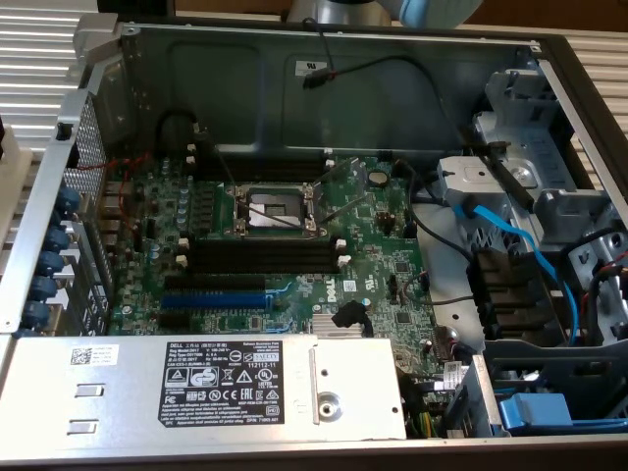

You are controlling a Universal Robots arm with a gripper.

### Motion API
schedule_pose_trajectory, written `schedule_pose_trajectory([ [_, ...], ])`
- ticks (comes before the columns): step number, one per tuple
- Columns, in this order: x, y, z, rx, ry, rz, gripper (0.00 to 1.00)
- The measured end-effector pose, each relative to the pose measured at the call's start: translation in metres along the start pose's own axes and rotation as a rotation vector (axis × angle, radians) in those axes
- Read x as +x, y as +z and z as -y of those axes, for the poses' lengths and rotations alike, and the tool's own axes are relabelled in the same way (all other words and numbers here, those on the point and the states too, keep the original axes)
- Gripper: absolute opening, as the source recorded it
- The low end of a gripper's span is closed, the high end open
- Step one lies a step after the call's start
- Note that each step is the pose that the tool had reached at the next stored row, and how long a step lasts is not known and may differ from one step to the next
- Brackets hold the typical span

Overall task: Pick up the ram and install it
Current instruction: 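Pick up the ram and move it above insertion slot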

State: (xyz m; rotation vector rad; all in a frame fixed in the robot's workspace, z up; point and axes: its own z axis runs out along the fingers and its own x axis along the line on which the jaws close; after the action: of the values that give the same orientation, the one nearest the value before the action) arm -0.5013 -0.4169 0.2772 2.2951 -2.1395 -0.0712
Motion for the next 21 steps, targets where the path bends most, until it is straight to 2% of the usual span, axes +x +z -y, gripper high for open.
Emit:
schedule_pose_trajectory([
  [4, 0.0003, 0.0038, 0.0028, -0.0025, 0.000, 0.0004, 0.10],
  [7, 0.0014, 0.0043, 0.0038, -0.0078, 0.000, 0.0006, 0.10],
  [10, 0.0024, 0.0044, 0.0038, -0.0186, 0.001, 0.0013, 0.10],
  [12, 0.0028, 0.0044, 0.0037, -0.0291, 0.001, 0.0022, 0.10],
  [16, 0.0049, 0.0043, 0.0036, -0.0624, 0.002, 0.0044, 0.10],
  [18, 0.0057, 0.0043, 0.0035, -0.0891, 0.003, 0.0063, 0.10],
  [19, 0.0060, 0.0043, 0.0035, -0.1055, 0.003, 0.0075, 0.10],
  [21, 0.0068, 0.0044, 0.0035, -0.1418, 0.004, 0.0101, 0.10],
])
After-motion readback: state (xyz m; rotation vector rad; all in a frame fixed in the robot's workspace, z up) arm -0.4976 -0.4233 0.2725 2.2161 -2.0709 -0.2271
